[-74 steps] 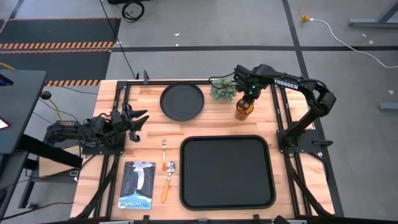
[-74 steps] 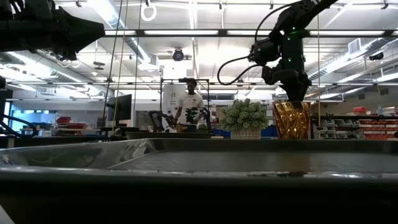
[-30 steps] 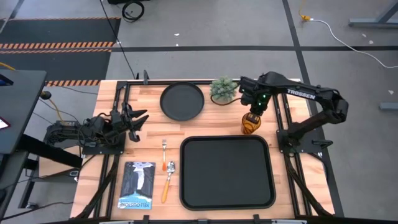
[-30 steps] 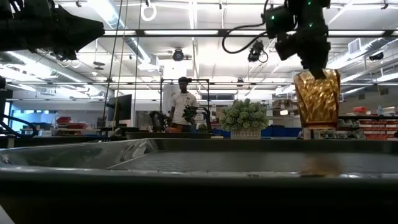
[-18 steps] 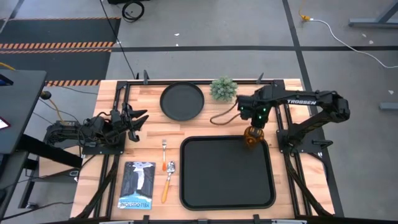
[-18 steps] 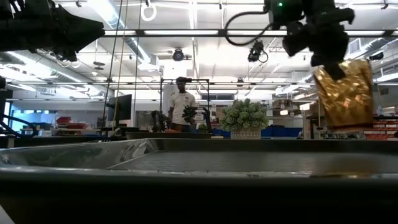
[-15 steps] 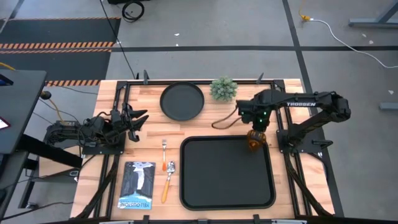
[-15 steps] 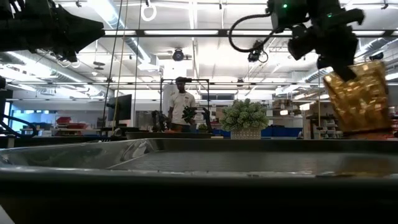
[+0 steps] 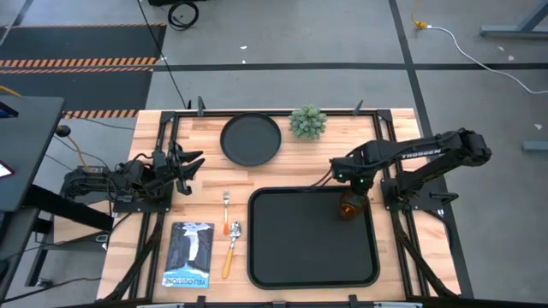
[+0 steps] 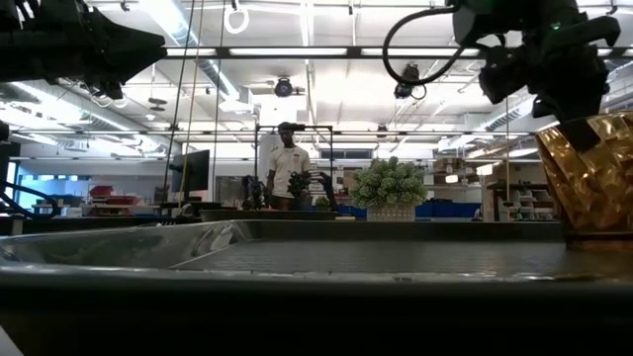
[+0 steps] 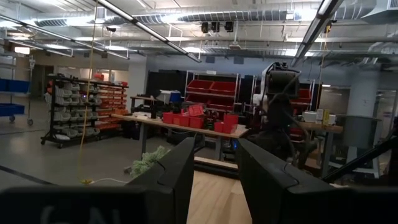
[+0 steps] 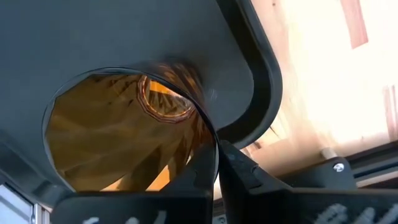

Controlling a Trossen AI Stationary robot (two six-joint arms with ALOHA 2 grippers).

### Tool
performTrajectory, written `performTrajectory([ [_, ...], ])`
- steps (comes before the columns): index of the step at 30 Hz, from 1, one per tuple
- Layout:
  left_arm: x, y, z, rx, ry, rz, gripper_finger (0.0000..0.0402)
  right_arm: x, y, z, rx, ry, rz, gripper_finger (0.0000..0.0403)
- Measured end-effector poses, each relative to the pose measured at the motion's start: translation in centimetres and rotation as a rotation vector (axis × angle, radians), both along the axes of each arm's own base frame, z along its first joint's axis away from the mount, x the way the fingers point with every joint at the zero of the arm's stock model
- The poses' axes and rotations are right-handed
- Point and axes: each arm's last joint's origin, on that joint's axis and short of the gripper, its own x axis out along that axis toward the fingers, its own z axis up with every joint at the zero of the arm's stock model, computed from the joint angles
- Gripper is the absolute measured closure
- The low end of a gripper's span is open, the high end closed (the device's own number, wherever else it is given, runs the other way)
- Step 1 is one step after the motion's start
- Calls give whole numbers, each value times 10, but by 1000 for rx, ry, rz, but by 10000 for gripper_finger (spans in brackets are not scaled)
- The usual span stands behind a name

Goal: Pick and place plate/cup/fork/spoon on tray
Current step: Put the orange cup on the top right of the black tray, then put the black plate on the black tray to the bottom left of the orange cup

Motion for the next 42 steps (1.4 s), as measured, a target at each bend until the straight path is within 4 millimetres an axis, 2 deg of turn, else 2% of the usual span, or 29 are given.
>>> performTrajectory([
  [13, 0, 0, 0, 0, 0, 0, 273, -4, 3, 2, -51, -9, -27, 385],
  [23, 0, 0, 0, 0, 1, 0, 273, -10, 1, 2, -81, 55, -39, 309],
  [28, 0, 0, 0, 0, 0, 0, 273, -13, -1, 5, -81, 41, -74, 290],
  [36, 0, 0, 1, 0, -8, 1, 273, -23, -1, 20, -65, -36, -104, 286],
  [42, -1, 0, 3, -1, -34, 1, 273, -21, -5, 43, -193, -153, -113, 286],
])
